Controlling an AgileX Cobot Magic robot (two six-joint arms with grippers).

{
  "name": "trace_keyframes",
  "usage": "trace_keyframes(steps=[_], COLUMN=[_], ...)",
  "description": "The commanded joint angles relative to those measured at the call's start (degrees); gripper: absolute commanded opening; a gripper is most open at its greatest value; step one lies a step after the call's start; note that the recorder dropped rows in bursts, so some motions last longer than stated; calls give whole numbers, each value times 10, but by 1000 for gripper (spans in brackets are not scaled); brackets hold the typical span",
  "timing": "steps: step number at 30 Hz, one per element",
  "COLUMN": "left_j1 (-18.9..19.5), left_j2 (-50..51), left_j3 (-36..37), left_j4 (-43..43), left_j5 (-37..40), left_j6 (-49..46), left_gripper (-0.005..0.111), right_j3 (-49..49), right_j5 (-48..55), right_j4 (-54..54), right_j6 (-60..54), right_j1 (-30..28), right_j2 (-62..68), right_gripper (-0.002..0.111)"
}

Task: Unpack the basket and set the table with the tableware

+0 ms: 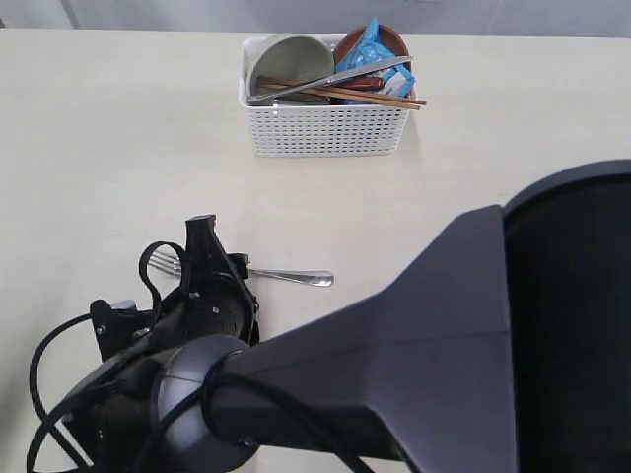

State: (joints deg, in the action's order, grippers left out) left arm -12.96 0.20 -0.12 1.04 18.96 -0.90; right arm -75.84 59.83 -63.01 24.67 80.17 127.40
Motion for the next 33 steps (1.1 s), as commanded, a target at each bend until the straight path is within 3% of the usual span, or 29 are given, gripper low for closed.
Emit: trace_keyframes(steps=[1,3,6,10,13,22,25,30,33], left_j1=[-3,-3,-3,-3,-3,-3,-3,-3,-3], left_j2=[-2,-2,-2,-2,-2,-2,-2,-2,-2], left_j3=[1,1,1,1,1,1,1,1,1], left_j4=[2,2,2,2,2,2,2,2,2], left_j5=[-6,-6,-6,-6,-6,-6,-6,-6,-6], left_j6=[3,3,3,3,3,3,3,3,3], left_gripper=[0,0,0,0,0,0,0,0,0], right_j3=[-1,-2,-24,-57,-76,-101,-101,-101,-101], right_j5=[-32,-53,-83,-137,-147,-148,-135,-151,-154], right_j4=[62,114,275,634,795,723,652,623,630], right_j6=[-5,-6,-21,-206,-335,-471,-472,-434,-433], right_j1=[-9,-29,-98,-213,-275,-267,-252,-251,-251], right_j2=[-45,-68,-98,-105,-95,-68,-55,-26,-26], right_gripper=[46,46,46,46,46,46,46,46,23])
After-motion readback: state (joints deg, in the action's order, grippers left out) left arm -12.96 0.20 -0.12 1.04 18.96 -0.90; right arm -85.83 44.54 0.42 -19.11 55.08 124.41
